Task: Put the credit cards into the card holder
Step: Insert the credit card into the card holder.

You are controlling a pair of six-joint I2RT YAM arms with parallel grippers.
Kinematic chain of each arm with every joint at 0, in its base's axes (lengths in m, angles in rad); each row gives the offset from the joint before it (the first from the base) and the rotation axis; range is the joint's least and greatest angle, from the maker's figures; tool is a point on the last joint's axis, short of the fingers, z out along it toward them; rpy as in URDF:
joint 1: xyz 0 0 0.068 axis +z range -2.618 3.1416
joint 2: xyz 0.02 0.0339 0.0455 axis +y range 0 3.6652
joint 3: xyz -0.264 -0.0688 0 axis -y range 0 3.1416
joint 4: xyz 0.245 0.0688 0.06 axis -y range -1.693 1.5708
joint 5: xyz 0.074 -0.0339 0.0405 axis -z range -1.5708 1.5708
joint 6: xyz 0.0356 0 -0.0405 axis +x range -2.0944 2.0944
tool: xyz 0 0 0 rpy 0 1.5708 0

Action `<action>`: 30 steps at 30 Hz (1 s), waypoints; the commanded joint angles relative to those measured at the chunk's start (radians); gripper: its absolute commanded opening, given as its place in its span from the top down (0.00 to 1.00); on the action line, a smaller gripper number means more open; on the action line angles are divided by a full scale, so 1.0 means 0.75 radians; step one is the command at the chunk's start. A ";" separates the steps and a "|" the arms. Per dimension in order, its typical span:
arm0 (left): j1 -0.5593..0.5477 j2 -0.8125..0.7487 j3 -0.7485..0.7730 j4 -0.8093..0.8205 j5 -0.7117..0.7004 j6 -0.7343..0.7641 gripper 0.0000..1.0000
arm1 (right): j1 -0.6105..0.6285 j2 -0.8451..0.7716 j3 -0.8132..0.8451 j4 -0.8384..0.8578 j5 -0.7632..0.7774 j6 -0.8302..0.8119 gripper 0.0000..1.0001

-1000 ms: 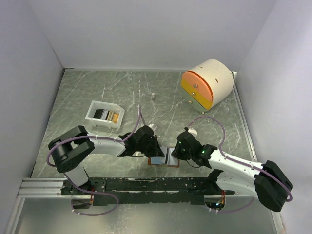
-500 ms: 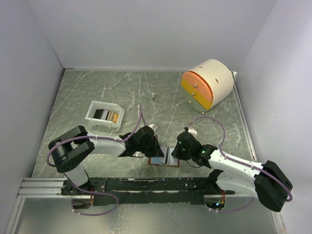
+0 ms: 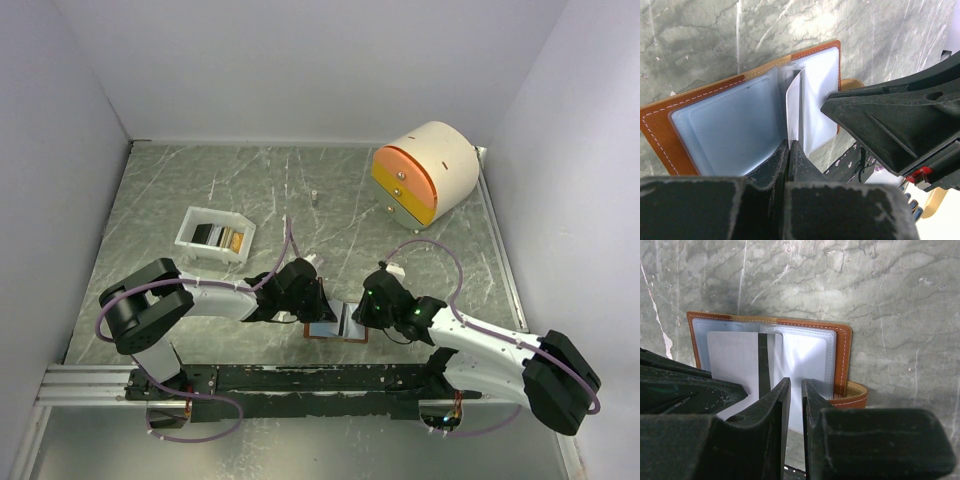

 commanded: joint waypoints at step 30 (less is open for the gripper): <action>-0.004 0.019 -0.159 0.115 -0.088 -0.073 0.93 | 0.002 -0.080 0.003 -0.188 0.069 0.017 0.75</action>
